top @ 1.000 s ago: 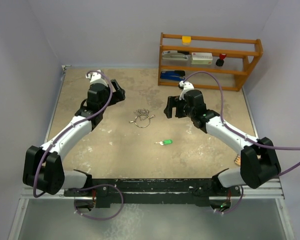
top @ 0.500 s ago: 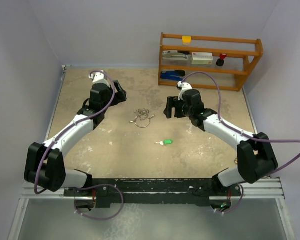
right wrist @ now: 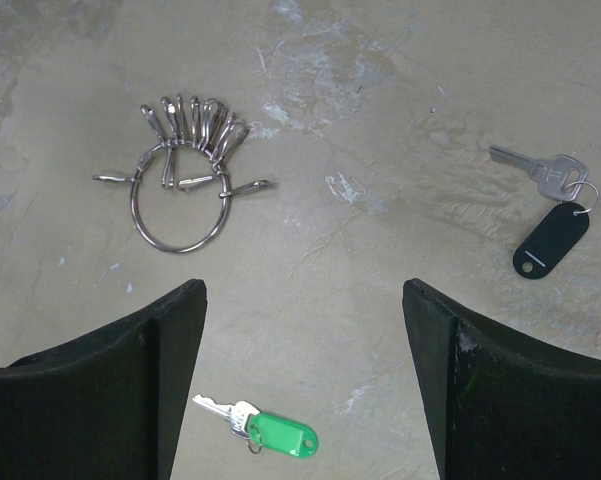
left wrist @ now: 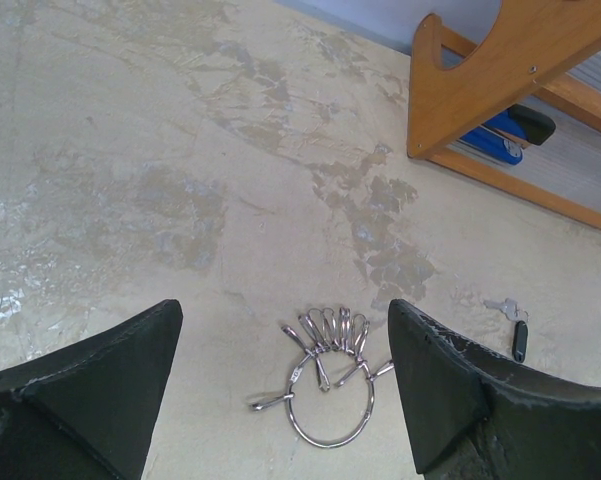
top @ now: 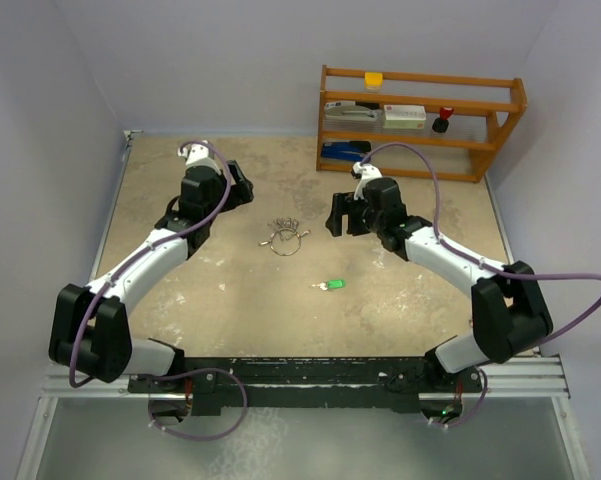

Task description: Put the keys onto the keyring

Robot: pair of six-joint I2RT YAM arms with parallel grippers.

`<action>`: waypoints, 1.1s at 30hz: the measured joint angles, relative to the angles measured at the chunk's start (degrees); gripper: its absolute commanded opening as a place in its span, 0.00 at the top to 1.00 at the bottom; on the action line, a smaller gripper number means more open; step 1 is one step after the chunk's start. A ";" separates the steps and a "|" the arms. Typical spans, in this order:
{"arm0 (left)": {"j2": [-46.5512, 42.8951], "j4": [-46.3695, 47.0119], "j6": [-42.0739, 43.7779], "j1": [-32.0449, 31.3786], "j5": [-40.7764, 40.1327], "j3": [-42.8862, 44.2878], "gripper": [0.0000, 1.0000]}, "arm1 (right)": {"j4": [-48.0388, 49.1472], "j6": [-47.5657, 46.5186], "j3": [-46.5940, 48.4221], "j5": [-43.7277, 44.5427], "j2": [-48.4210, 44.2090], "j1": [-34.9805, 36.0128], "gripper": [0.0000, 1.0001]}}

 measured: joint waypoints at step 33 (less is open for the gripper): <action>1.29 -0.11 1.51 -0.72 -0.98 0.90 0.21 | -0.90 -12.46 13.53 -7.54 18.29 1.51 0.46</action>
